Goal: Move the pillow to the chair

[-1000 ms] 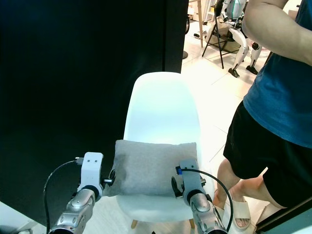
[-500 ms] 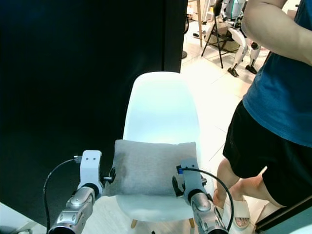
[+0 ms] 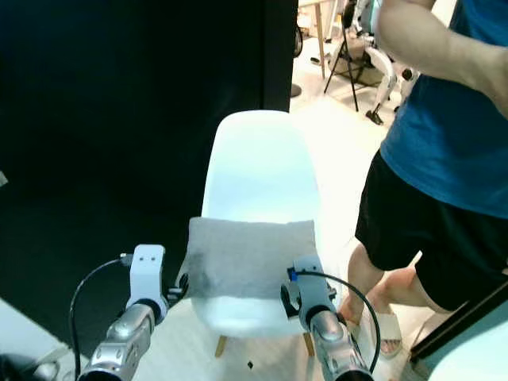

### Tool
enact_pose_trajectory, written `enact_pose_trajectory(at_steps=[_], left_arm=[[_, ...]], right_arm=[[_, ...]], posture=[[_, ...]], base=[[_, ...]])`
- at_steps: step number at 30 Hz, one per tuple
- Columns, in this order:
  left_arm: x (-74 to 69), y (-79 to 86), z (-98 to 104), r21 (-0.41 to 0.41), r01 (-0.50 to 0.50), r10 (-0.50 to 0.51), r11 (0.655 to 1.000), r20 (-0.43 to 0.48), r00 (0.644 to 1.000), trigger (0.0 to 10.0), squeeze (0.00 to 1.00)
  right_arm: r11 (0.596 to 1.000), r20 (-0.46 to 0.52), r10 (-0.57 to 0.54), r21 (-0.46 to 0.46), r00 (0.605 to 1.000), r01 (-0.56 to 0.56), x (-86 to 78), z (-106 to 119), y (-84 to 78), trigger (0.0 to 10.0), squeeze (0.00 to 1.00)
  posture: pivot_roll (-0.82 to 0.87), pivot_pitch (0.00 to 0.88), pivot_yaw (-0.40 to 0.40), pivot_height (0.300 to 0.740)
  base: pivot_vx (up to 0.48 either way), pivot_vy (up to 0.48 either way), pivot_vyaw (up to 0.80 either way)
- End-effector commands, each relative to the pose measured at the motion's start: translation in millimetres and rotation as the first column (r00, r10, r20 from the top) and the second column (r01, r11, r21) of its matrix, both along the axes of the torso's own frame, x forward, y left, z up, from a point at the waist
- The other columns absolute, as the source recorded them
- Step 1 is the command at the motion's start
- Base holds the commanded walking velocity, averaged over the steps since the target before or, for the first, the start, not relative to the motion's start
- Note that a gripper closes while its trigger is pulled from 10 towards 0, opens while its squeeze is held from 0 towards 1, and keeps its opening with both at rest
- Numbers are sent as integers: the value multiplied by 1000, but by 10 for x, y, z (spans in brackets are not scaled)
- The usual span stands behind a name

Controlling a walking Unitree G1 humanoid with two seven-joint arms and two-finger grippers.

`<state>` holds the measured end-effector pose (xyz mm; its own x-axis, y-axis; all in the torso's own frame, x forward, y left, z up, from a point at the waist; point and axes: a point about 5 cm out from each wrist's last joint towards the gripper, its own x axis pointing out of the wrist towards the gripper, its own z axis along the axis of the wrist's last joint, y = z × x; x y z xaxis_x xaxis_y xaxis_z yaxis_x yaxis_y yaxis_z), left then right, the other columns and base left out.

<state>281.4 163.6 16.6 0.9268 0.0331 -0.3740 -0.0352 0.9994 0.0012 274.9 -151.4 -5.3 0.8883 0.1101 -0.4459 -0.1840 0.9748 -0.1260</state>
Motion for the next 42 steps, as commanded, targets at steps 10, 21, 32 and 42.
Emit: enact_pose_trajectory(at_steps=[10,21,32,42], left_arm=[[-62,12,-68,11,-7,7,1000,-47,999,10000,0],[-90,40,-99,17,-16,17,1000,-67,998,10000,0],[-21,14,-47,86,55,-51,995,-55,997,10000,0],[51,-8,5,97,81,-77,992,-44,996,10000,0]], right_arm=[[1000,-18,5,3,1000,-5,-17,-13,-22,10000,0],[1000,-33,17,1,999,-17,-10,-23,-3,10000,0],[1000,-51,-17,17,999,18,-33,-64,-1,10000,0],[998,-50,-45,34,998,47,-62,-84,-1,10000,0]], posture=[[-1,101,-81,740],[0,102,-84,740],[5,93,-55,740],[1,92,-29,740]], base=[[0,0,0],[0,0,0],[0,0,0],[0,0,0]])
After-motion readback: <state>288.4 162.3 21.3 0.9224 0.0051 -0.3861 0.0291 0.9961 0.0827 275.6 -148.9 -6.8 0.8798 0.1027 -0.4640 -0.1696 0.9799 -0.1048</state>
